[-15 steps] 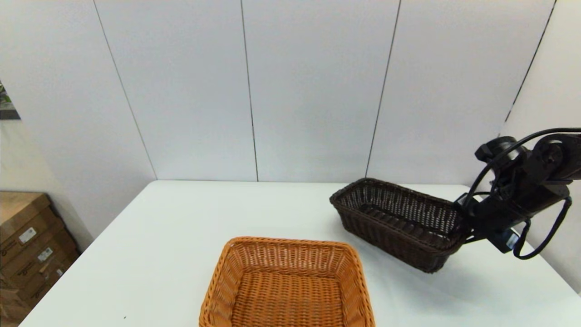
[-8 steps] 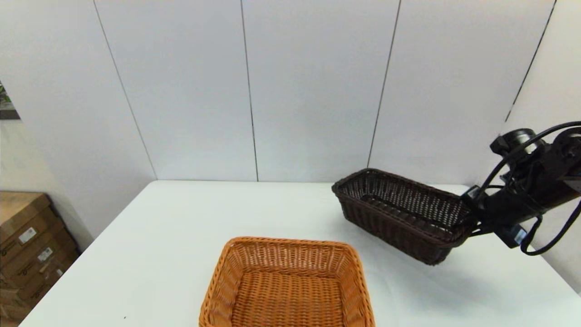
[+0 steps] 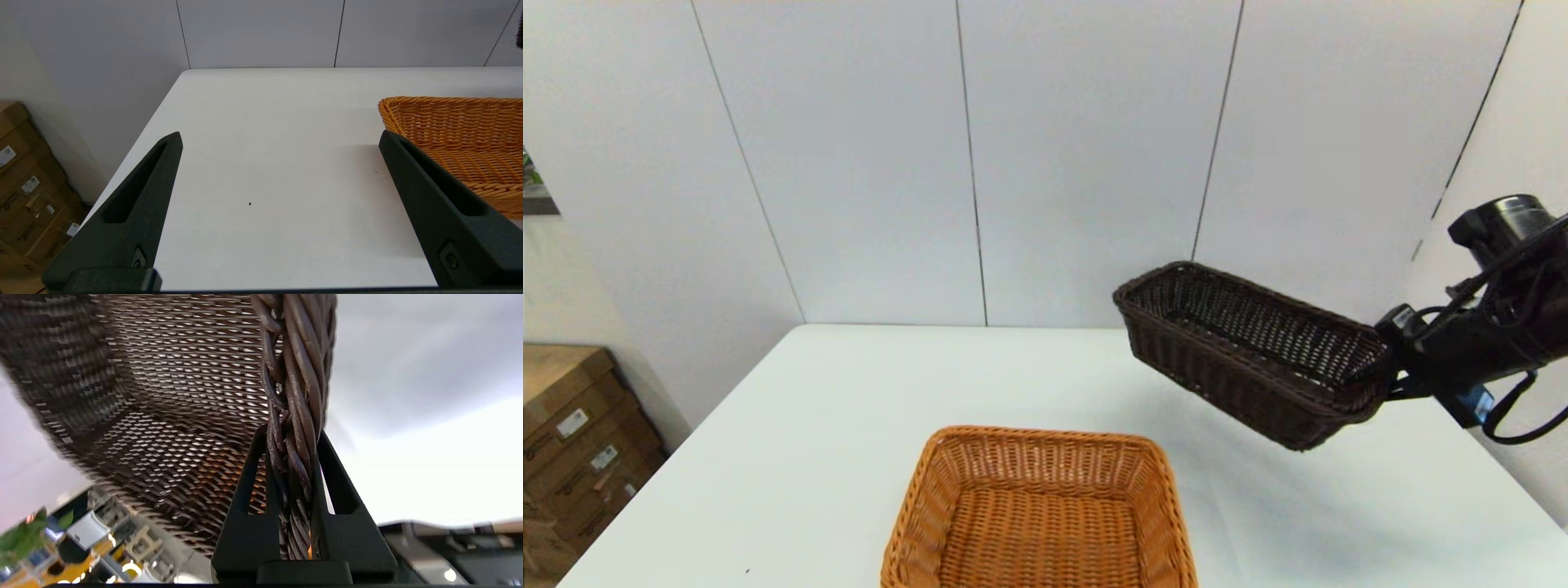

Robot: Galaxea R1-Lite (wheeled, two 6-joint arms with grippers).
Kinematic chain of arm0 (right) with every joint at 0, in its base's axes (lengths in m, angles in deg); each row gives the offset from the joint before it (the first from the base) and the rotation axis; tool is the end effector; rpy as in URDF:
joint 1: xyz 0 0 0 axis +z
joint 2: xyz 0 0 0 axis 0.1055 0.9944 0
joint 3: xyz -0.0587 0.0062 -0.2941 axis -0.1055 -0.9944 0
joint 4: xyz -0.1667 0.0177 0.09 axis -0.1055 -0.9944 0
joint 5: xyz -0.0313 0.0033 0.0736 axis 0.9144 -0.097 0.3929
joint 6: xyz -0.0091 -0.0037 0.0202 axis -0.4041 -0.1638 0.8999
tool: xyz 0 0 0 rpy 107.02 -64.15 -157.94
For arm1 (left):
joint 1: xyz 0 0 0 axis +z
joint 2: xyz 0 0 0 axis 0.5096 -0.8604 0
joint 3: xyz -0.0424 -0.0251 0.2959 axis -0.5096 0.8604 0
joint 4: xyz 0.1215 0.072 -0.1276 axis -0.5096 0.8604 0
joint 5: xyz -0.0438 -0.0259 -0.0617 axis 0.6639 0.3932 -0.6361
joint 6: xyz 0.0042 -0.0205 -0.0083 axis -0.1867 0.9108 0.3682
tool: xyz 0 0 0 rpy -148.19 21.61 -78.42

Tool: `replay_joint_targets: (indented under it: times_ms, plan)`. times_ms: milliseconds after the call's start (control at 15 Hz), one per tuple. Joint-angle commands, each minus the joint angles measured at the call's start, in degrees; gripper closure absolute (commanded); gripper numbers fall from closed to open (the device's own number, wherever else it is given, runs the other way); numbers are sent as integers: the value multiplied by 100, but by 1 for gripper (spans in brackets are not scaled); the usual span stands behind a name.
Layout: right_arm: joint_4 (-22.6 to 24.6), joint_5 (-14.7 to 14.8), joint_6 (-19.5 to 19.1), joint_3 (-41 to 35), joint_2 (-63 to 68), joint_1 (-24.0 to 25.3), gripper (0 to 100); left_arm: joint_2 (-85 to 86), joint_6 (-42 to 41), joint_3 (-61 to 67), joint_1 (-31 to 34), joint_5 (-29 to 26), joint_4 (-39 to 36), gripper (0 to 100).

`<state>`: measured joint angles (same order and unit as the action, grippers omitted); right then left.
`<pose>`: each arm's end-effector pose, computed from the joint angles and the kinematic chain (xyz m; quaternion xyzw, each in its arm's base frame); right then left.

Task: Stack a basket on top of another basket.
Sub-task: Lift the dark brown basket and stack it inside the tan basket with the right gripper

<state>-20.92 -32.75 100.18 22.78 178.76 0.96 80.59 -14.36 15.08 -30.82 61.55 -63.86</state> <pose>0.2867 -0.0176 0.1907 0.4809 0.5127 -0.1247 0.7003 -0.0228 0.0002 0.0752 -0.0057 0.0011 -0.0011 1.0000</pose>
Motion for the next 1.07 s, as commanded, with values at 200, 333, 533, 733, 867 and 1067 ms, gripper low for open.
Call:
replay_joint_targets:
  times_ms: [200,333,533,733,867,1067]
  plan:
    - [-591,-73,-59,102,-905,1081,100,4,-4,0,1,4,-1,0]
    - [-758,-73,-41,93,-1116,1547,100,4,-4,0,1,4,-1,0]
    - [-1083,-81,3,84,-1406,2267,100,4,4,0,1,4,-1,0]
    - [-1153,-73,117,84,-1529,2821,100,4,4,0,1,4,-1,0]
    - [-1197,-73,231,49,-1538,3217,100,4,4,0,1,-5,-1,0]
    - [-1162,-55,266,49,-1450,3603,100,4,-4,0,1,4,-1,0]
